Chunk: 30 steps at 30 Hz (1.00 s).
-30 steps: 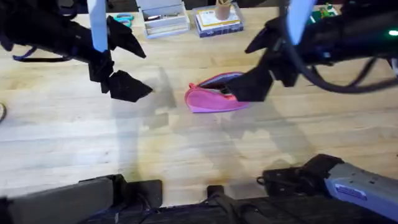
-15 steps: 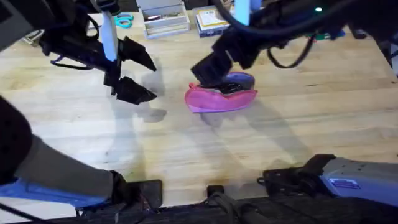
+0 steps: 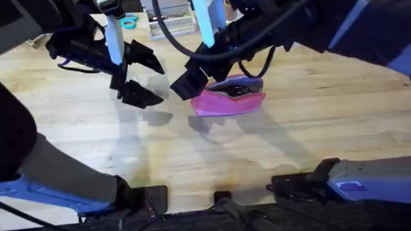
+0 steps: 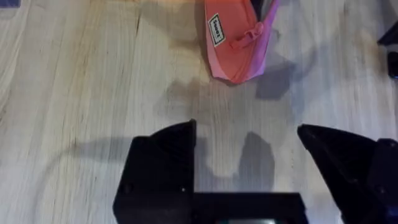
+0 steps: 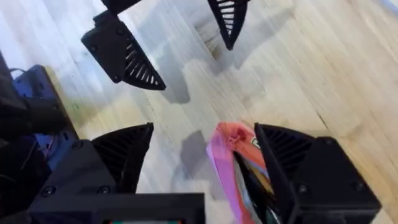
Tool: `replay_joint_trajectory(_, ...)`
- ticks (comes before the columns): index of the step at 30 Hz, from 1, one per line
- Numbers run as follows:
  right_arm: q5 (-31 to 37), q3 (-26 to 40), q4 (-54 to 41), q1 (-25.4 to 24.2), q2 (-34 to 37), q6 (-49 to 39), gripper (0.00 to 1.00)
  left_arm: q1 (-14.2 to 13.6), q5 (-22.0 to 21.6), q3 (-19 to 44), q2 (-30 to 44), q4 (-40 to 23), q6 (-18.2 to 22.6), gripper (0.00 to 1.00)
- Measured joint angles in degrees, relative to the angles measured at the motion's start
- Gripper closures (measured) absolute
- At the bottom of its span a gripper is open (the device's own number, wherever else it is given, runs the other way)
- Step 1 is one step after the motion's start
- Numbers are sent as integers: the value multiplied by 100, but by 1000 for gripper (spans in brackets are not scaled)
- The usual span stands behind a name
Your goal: Unzip the bag, pick up the pens from the table one at a time and place them inside, then zip the bag closed.
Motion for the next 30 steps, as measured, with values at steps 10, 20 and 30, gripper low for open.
replay_joint_trajectory(10, 2, 0, 12, 0, 863, 40, 5, 0, 70, 0, 0, -26, 0, 7)
replay_joint_trajectory(20, 334, 0, 57, 0, 1293, 43, 4, 0, 81, 0, 0, -114, 0, 7)
replay_joint_trajectory(30, 477, 1, -53, 0, 1324, 58, 3, 0, 82, 0, 0, -129, 0, 8)
